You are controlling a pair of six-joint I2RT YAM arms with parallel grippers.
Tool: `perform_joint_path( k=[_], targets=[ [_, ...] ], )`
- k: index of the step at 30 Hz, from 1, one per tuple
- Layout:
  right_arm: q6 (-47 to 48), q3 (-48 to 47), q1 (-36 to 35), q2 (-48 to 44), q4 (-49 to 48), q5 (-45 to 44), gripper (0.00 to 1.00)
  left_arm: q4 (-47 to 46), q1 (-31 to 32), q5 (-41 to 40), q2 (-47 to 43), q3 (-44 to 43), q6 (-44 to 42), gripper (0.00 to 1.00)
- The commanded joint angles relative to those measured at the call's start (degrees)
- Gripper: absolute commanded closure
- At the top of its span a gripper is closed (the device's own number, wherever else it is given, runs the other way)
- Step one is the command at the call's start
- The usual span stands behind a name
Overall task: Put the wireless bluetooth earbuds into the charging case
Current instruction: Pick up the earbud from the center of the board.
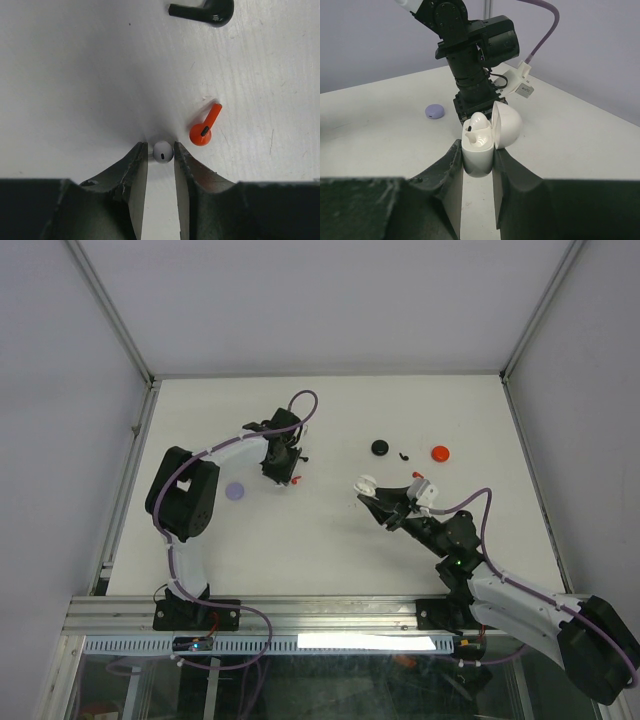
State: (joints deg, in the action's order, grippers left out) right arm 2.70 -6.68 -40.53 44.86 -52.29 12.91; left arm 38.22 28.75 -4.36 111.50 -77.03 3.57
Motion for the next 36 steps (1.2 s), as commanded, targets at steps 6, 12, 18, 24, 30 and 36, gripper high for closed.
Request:
perform_joint_path(
  k=[6,12,18,24,30,36],
  targets=[
    [0.29,-0.08,-0.07,-1.09,-1.33,-0.44,1.00,3.72,-0.37,3.04,1.09,-1.40,1.52,0.74],
    [0.29,-0.22,-0.07,-0.92,-1.15,-0.22,1.00,5.68,-0.36,2.07,0.10,-0.12,3.62,0.72],
    [0.20,-0.42,-0.13,-0.68,-1.19,-0.05,1.00,5.35,-0.36,2.20,0.48,0.05,4.36,0.77],
    [0.11,-0.64,-0.07,-0.82,-0.82,0.48,1.00,3.93,-0.36,2.93,-1.17,0.83,5.92,0.87],
    [-1.09,-1.57,-0.09,0.94,-2.08,2.70,1.00,-0.48,-0.36,5.03,-8.58,4.81,9.53,0.92],
    [-1.55,-2.59,-0.46,3.10,-4.18,3.55,1.00,-5.11,-0.37,8.13,-16.58,8.72,14.56,0.92]
  ],
)
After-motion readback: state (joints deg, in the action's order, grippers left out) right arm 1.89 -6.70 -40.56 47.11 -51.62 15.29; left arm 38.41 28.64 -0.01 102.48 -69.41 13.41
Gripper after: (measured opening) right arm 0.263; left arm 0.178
